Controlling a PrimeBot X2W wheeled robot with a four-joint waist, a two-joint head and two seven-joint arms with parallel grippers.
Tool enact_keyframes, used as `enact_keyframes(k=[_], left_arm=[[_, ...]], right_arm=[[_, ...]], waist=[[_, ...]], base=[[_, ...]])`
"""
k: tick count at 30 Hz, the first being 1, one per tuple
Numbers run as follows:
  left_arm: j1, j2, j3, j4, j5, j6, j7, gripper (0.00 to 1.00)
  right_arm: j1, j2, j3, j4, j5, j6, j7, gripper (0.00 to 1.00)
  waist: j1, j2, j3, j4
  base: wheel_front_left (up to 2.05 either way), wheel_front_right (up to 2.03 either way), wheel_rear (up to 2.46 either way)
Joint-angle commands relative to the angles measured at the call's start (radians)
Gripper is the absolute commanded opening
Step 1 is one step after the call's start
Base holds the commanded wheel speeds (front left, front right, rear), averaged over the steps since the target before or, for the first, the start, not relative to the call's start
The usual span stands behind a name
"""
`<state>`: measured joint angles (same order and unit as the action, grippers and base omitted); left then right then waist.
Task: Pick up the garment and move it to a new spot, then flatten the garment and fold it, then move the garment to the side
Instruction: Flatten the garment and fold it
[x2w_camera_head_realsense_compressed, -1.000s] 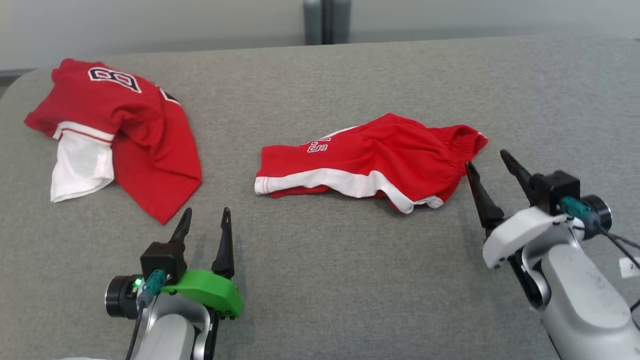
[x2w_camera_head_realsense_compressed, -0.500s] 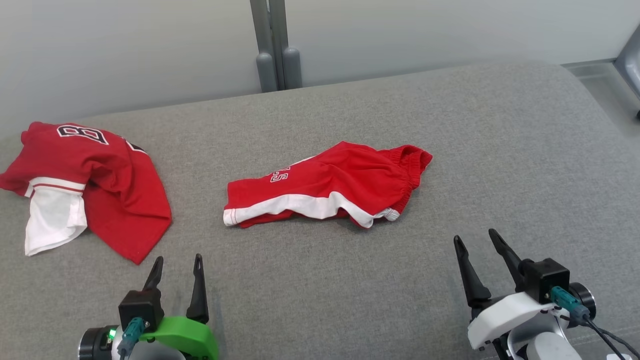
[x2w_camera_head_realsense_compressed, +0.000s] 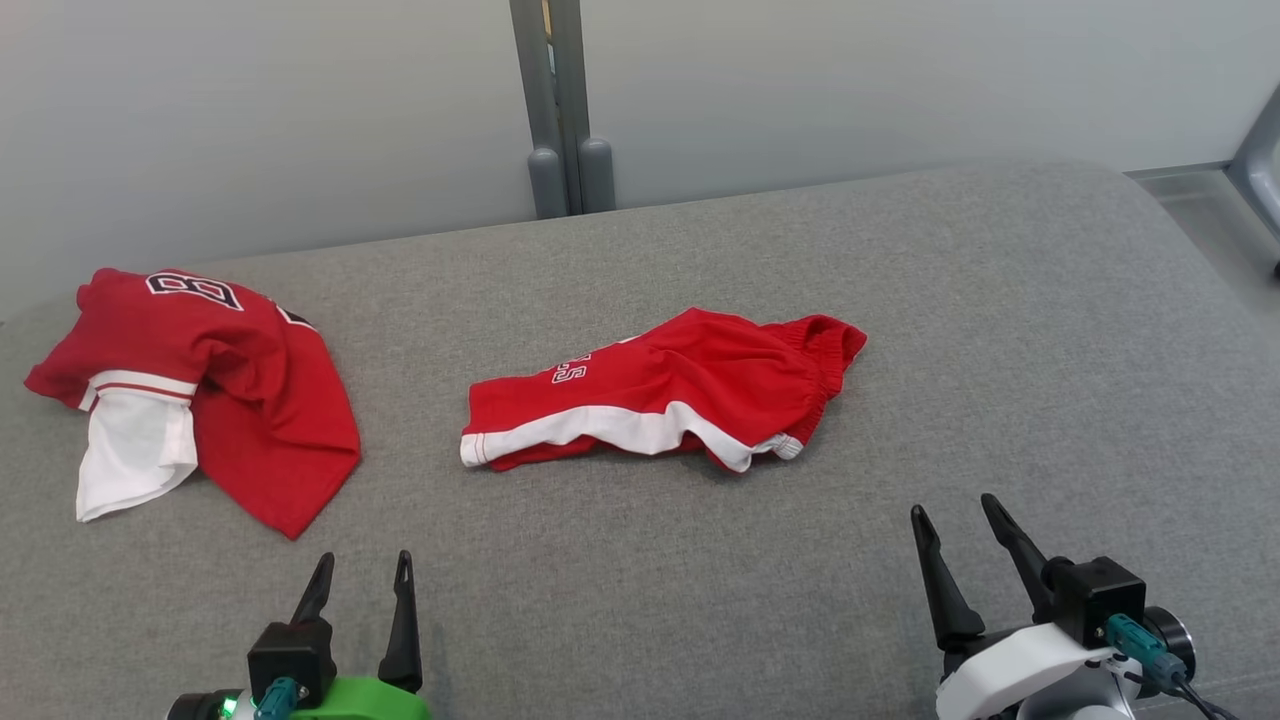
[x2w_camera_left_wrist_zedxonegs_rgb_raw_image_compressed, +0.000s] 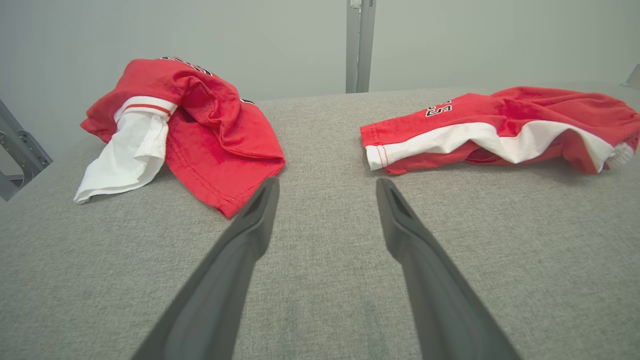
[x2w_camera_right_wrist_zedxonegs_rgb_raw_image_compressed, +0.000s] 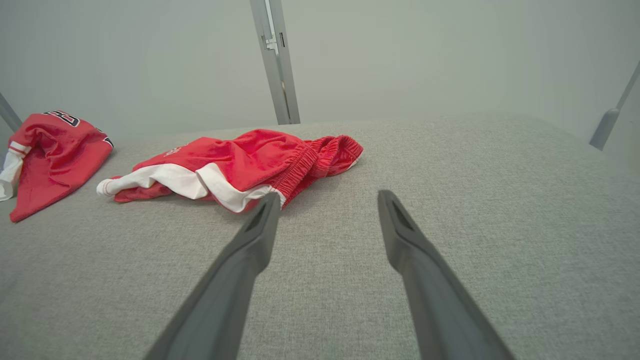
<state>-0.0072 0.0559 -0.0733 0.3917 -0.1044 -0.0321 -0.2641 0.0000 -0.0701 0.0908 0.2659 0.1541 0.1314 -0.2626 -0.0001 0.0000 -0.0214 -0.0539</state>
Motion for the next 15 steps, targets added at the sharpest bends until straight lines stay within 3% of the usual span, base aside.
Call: enact_keyframes(k=[1,10,15], left_arm=[[0.005,0.001,0.0,-0.005,0.007,-0.003,-0.001,1.0],[-0.027,-0.004,-0.03,-0.016,-0.004,-0.037,-0.001,1.0],[-0.077,-0.004,-0.072,-0.024,-0.034,-0.063,-0.001,1.0]], right_arm=[[0.011,0.002,-0.003,-0.005,-0.009,-0.001,-0.003,1.0],[-0.015,0.005,-0.004,-0.001,-0.017,-0.001,-0.003,1.0],[-0.064,-0.003,0.015,0.004,-0.008,-0.001,-0.003,1.0]], waist=[[0.0001,0.0,0.003,0.002],[0.0001,0.0,0.037,0.019],[0.0001,0.0,0.108,0.03]], base=[[0.0,0.0,0.0],[0.0,0.0,0.0],[0.0,0.0,0.0]])
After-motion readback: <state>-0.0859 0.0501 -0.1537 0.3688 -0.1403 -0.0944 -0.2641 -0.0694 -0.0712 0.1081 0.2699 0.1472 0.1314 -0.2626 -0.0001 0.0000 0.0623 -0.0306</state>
